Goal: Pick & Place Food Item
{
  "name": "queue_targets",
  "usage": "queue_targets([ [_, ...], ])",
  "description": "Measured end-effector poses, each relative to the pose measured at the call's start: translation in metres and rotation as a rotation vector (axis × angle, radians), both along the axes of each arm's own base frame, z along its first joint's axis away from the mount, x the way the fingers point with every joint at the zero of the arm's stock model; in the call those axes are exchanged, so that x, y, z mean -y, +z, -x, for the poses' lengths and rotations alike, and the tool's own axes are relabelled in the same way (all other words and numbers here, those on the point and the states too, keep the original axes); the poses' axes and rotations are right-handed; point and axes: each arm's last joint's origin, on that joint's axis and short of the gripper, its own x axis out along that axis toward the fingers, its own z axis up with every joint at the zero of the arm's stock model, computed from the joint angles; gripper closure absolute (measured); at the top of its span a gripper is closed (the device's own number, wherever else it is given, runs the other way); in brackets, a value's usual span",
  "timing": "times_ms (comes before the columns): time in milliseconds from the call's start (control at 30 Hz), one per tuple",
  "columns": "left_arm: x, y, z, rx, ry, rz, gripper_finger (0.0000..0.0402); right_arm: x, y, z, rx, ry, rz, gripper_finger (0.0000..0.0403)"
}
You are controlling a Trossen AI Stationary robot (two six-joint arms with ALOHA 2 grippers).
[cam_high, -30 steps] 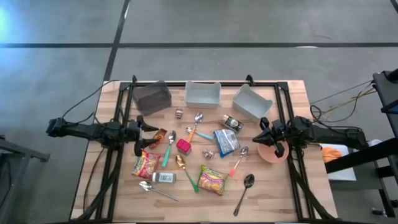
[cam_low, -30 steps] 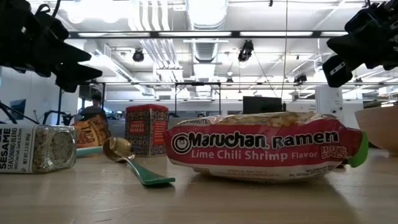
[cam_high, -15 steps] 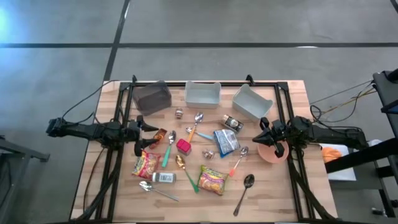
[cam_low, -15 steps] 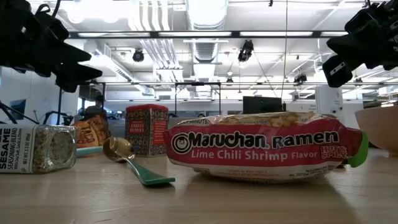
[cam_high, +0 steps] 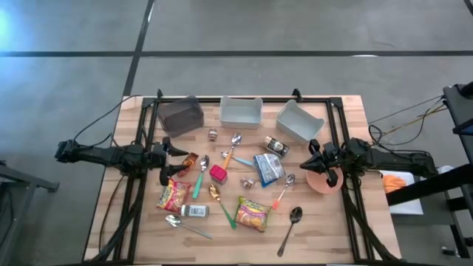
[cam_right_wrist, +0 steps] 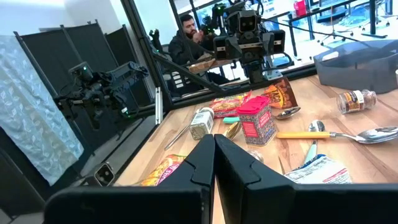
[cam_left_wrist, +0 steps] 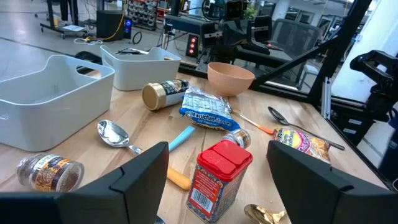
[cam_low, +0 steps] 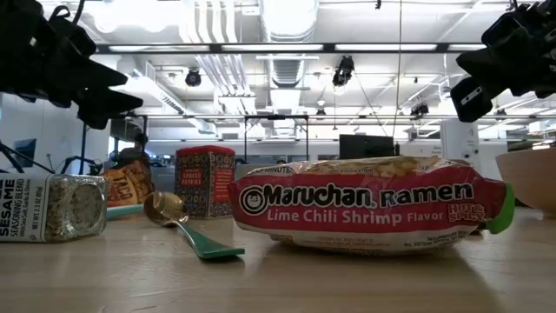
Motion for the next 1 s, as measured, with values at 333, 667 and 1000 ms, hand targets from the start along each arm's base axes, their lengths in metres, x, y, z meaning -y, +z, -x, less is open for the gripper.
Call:
queue_targets([
  [333, 0.0, 0.0, 0.0, 0.0, 0.0, 0.0, 0.0123, 0.0, -0.0001, 0.0, -0.001, 0.0, 0.0, 0.0395],
  [667, 0.0, 0.0, 0.0, 0.0, 0.0, 0.0, 0.0123, 0.0, -0.0001, 0.0, 0.0, 0.0, 0.0, 0.0395],
  [1000, -0.0001, 0.0007, -0.0002, 0.01, 0.002, 0.001, 0.0123, 0.0, 0.0, 0.0, 0.0, 0.0, 0.0, 0.0395],
])
